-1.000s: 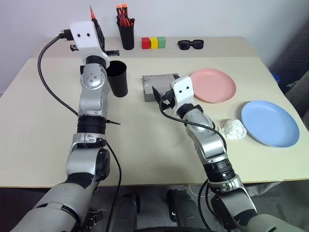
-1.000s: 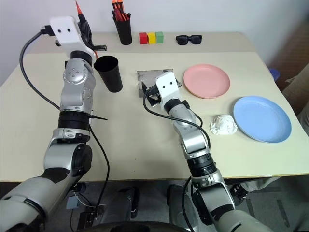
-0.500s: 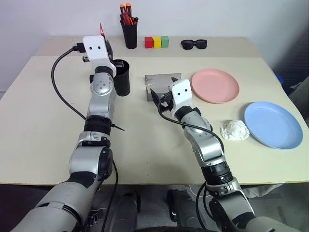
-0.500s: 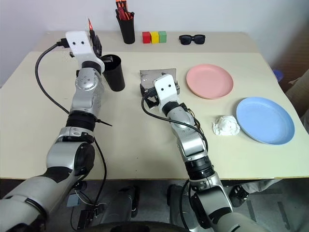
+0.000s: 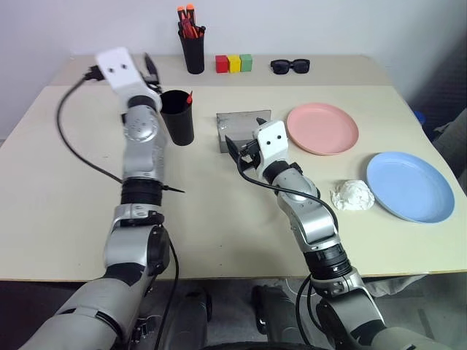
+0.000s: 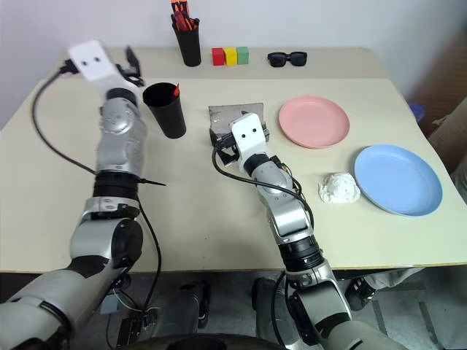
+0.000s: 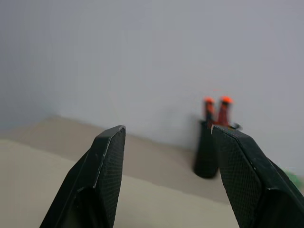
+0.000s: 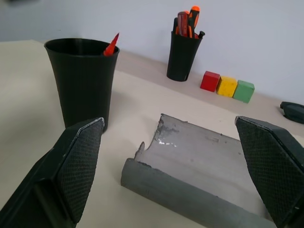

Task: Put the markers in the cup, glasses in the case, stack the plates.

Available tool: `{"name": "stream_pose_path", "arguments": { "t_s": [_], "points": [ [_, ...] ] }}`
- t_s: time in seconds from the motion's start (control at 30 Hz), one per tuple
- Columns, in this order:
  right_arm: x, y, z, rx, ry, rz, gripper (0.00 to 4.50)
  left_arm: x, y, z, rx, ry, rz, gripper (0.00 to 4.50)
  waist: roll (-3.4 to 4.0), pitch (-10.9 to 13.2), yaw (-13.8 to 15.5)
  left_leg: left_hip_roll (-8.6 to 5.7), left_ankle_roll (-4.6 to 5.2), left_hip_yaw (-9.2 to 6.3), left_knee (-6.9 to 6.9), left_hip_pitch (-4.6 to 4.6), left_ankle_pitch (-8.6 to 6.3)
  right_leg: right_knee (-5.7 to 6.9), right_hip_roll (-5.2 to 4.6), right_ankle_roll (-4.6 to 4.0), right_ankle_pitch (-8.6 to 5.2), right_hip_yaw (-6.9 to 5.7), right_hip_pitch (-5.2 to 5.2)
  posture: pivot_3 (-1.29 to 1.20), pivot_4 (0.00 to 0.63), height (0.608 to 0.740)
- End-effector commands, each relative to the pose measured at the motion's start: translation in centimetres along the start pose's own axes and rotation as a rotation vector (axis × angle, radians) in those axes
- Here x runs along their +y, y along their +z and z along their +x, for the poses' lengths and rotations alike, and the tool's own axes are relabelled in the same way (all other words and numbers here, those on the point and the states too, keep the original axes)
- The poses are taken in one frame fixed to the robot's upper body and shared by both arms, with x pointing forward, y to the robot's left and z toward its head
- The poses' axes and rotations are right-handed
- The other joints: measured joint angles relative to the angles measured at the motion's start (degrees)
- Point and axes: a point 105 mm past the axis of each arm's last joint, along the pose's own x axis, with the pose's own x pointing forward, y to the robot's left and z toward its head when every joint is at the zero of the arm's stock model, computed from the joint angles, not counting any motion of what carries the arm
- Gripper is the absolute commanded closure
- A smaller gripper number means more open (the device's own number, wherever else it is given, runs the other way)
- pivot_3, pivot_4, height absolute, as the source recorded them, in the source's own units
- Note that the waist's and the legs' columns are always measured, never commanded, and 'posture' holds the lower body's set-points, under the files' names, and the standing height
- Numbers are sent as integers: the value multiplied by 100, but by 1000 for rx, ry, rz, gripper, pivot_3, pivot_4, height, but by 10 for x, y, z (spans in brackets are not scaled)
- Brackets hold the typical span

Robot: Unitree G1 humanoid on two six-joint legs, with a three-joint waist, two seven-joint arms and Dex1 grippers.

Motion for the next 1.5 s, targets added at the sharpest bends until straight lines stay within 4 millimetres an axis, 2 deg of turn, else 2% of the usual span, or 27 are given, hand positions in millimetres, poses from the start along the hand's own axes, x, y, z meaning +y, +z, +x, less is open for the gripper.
{"name": "stream_pose_path", "arguments": {
  "t_s": [0.03, 0.17, 0.33, 0.4, 0.47, 0.63, 0.73, 0.9, 1.0, 1.13, 1.2, 1.3, 1.4, 1.5],
  "points": [
    [1, 15, -4, -50, 28, -15, 0, 31, 24, -3, 25, 77, -12, 1573, 1, 0, 4, 0, 0, 0, 0, 0, 0, 2, 0, 0, 0, 0, 0, 0, 150, 740],
    [10, 5, -12, 12, 186, -14, 0, 53, -3, -26, 308, 20, 162, 1573, 1, -1, 7, -1, -1, -1, 7, 1, 1, 13, -1, 0, 0, 0, 0, 0, 150, 740],
    [13, 1, -22, 41, 308, -48, 0, 50, -39, -77, 700, -178, 289, 1573, 0, 0, 31, -3, -2, -6, 34, 0, 1, 42, -1, -1, -2, -1, 0, 0, 150, 740],
    [14, 0, -23, 47, 327, -59, 0, 52, -50, -95, 854, -221, 352, 1573, 0, 0, 8, -2, -2, -7, 47, 1, 1, 57, 3, -1, -2, -1, 0, 0, 150, 740],
    [17, -2, -24, 49, 344, -67, 0, 57, -59, -109, 980, -227, 341, 1573, 0, 0, -38, -1, -2, -8, 55, 5, 1, 68, 5, -2, -2, 0, 1, 0, 150, 740],
    [26, -1, -26, 45, 374, -67, 0, 66, -75, -123, 1074, -208, 290, 1573, 0, 0, -129, 2, -6, -13, 56, 8, 3, 73, 8, -3, -3, -1, 2, 0, 150, 740],
    [30, -1, -28, 44, 383, -63, 0, 72, -87, -135, 1132, -220, 339, 1573, 1, 0, -125, 3, -7, -11, 56, 8, 3, 73, 6, -3, -3, 2, 0, 0, 150, 740],
    [32, -1, -31, 47, 389, -62, 0, 77, -93, -146, 1168, -222, 338, 1573, 0, -1, -87, 1, -8, -11, 62, 7, 3, 73, -1, -3, -2, 3, 2, 0, 150, 740],
    [32, -1, -31, 50, 390, -61, 0, 81, -95, -148, 1178, -202, 335, 2398, 0, -1, -93, 0, -8, -7, 65, 7, 3, 72, -4, -3, -2, 5, 3, 0, 150, 740],
    [34, -2, -31, 51, 393, -57, 0, 80, -95, -147, 1174, -177, 329, 4336, 1, -2, -108, 0, -8, -8, 64, 8, 3, 73, -1, -3, -2, 5, 3, 0, 150, 740],
    [35, -2, -31, 51, 394, -56, 0, 79, -93, -144, 1161, -161, 322, 4465, 1, -2, -107, 0, -8, -8, 64, 8, 3, 73, 0, -3, -2, 5, 3, 0, 150, 740],
    [35, -3, -31, 51, 395, -56, 0, 77, -79, -129, 1070, -69, 248, 4465, 0, -2, -86, 0, -8, -8, 66, 7, 3, 73, 0, -3, -2, 5, 3, 0, 150, 740],
    [35, -1, -29, 43, 389, -56, 0, 71, -37, -87, 674, -14, 208, 4465, -1, -1, -86, -1, -8, -9, 71, 2, 3, 71, 1, -2, -2, 3, 3, 0, 150, 740],
    [19, 9, -14, 0, 268, -35, 0, 60, 0, -56, 405, -30, 152, 4465, -1, -1, -72, -1, -10, -7, 69, 1, 3, 68, 1, -5, -1, 3, 1, 0, 150, 740]
  ]
}}
